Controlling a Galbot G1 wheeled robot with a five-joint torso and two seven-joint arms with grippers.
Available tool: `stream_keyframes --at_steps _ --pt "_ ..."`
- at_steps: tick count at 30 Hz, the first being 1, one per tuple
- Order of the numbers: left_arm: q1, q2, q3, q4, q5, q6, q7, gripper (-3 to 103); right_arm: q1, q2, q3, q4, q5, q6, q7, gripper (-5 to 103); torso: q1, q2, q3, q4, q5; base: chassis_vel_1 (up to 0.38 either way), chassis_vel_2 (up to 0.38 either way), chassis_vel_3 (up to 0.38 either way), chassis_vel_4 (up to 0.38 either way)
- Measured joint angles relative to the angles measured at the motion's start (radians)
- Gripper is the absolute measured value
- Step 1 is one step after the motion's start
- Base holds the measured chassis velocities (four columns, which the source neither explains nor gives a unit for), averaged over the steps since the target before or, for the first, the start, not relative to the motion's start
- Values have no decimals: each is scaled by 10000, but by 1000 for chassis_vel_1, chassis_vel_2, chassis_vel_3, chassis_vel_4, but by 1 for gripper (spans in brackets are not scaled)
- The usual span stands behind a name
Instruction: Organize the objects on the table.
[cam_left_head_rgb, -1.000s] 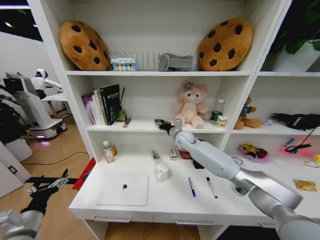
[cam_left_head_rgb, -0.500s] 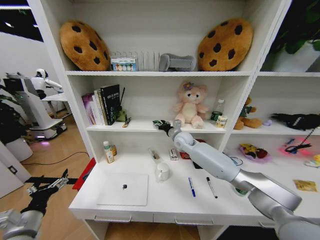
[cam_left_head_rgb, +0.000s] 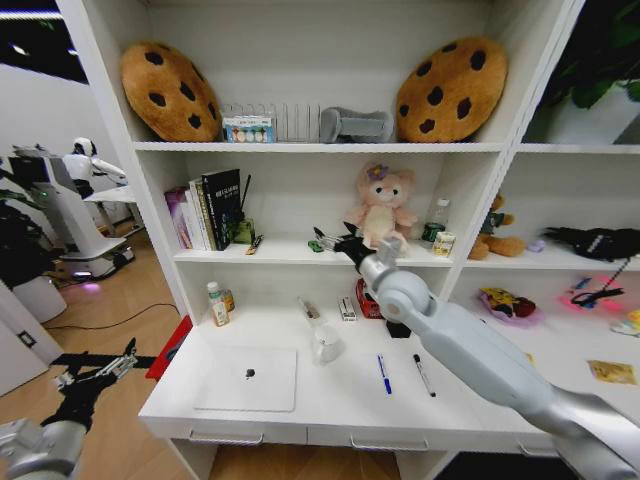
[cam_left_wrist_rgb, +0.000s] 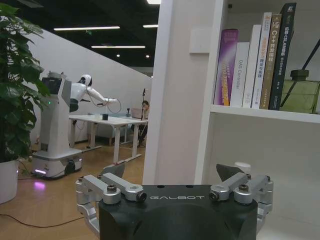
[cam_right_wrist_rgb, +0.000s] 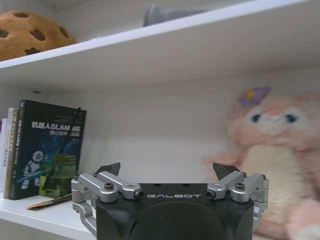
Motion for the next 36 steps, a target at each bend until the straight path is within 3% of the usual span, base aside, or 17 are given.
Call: stream_keyframes --at_steps 5,7,8,10,11,13,15,17,20,21,24,30,33,36 --pt "1 0 1 0 0 0 0 100 -374 -199 334 246 -59 2 -9 100 -1 0 0 -3 2 0 0 0 0" --pt "1 -1 0 1 0 -1 -2 100 -2230 -1070 1938 1211 -488 207 -112 100 -1 1 -1 1 -4 0 0 0 0" --pt "1 -1 0 1 0 -1 -2 100 -2230 -1070 1938 1211 -488 207 -112 100 -1 1 -1 1 -4 0 0 0 0" --pt "0 0 0 1 0 0 1 100 -4109 -1349 3150 1881 -1044 423 -177 100 -2 1 -1 1 -3 0 0 0 0" --pt "0 0 0 1 0 0 1 100 -4109 -1349 3150 1881 -1044 423 -177 100 -2 1 -1 1 -3 0 0 0 0" --pt "0 0 0 1 0 0 2 100 -5623 -950 4614 2499 -1242 424 -44 100 -1 0 0 12 -7 0 0 0 0" --pt "1 0 0 1 0 0 0 100 -6223 -767 5147 2675 -1377 424 -38 100 -1 1 -1 11 -10 0 0 0 0" --pt "0 0 0 1 0 0 0 100 -8588 -153 6611 2878 -2039 605 -124 100 -1 1 0 1 -1 0 0 0 0" --pt "0 0 1 1 0 0 1 100 -10112 417 7275 2690 -2923 1045 -404 100 -3 2 -1 1 -7 0 0 0 0" --pt "0 0 0 1 0 0 0 100 -10867 814 7325 2325 -3448 1289 -518 100 -3 2 -1 2 -4 0 0 0 0" --pt "0 0 0 1 0 0 0 100 -11095 997 7087 1979 -3586 1334 -492 100 -2 1 0 4 -6 0 0 0 0" --pt "0 0 0 1 0 0 0 100 -10976 1137 6089 1563 -2613 201 285 100 -1 0 0 5 -6 0 0 0 0" --pt "0 0 0 1 0 0 0 100 -10457 1053 5501 1276 -1669 -1011 894 100 0 0 1 6 -6 0 0 0 0" --pt "0 0 0 1 0 0 1 100 -10180 993 5233 1068 -1334 -1418 1037 100 0 -1 1 6 -6 0 0 0 0"
